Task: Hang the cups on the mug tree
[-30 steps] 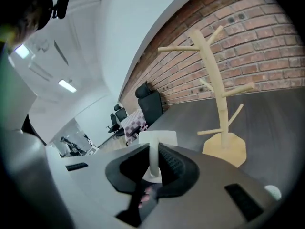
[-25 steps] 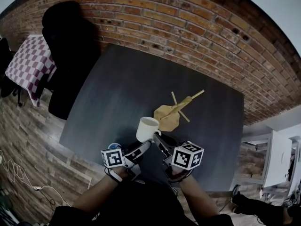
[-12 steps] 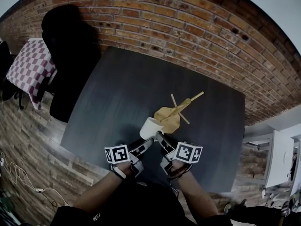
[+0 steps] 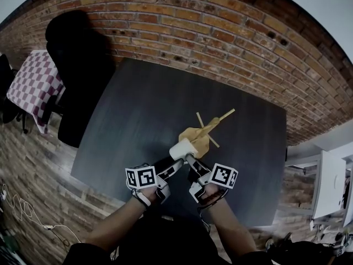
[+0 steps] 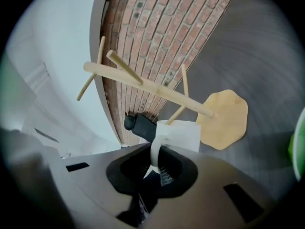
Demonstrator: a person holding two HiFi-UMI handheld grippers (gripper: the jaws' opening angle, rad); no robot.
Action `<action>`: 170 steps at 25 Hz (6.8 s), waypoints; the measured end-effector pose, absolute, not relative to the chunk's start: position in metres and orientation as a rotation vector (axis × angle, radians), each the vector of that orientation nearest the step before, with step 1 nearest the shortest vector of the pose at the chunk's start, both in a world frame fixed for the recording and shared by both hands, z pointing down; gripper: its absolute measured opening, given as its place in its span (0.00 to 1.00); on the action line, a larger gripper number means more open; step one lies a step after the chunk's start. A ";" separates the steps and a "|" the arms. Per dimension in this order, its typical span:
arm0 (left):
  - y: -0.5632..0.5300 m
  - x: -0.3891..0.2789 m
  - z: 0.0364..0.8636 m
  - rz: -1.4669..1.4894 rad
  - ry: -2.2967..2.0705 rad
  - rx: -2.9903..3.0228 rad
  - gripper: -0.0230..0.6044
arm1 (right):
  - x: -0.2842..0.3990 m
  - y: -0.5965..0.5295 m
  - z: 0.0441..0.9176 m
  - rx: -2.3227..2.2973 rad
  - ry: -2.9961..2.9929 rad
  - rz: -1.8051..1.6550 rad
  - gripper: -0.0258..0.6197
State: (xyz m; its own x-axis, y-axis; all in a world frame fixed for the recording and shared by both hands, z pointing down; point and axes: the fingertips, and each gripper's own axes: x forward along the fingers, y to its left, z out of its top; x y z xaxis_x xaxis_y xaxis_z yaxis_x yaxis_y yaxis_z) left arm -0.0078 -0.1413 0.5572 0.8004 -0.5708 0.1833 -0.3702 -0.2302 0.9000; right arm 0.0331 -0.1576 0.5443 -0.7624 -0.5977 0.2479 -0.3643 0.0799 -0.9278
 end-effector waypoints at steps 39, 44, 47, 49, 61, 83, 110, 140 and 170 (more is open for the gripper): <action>-0.174 0.009 0.501 -0.156 -0.843 2.126 0.53 | 0.093 -0.167 0.570 -1.158 1.841 -1.795 0.21; -0.163 0.012 0.517 -0.107 -0.817 2.112 0.53 | 0.096 -0.169 0.563 -1.175 1.901 -1.756 0.21; -0.162 0.015 0.523 -0.094 -0.814 2.100 0.53 | 0.095 -0.169 0.562 -1.180 1.909 -1.757 0.21; -0.161 0.015 0.524 -0.090 -0.811 2.099 0.53 | 0.095 -0.168 0.562 -1.188 1.901 -1.755 0.21; -0.121 0.004 0.484 -0.074 -0.773 2.206 0.53 | 0.109 -0.135 0.514 -1.285 2.015 -1.579 0.21; -0.019 -0.019 0.448 0.211 -0.768 2.584 0.09 | 0.011 -0.034 0.489 -1.278 3.101 -0.935 0.16; 0.054 -0.258 0.566 0.194 -1.145 2.109 0.41 | -0.209 0.018 0.622 -0.456 4.157 0.588 0.24; -0.024 -0.185 0.514 0.024 -0.919 2.264 0.41 | -0.159 -0.041 0.447 -1.055 3.488 -0.356 0.09; -0.114 -0.040 0.340 -0.253 -1.110 2.474 0.41 | 0.027 -0.130 0.348 -1.077 2.916 -0.521 0.09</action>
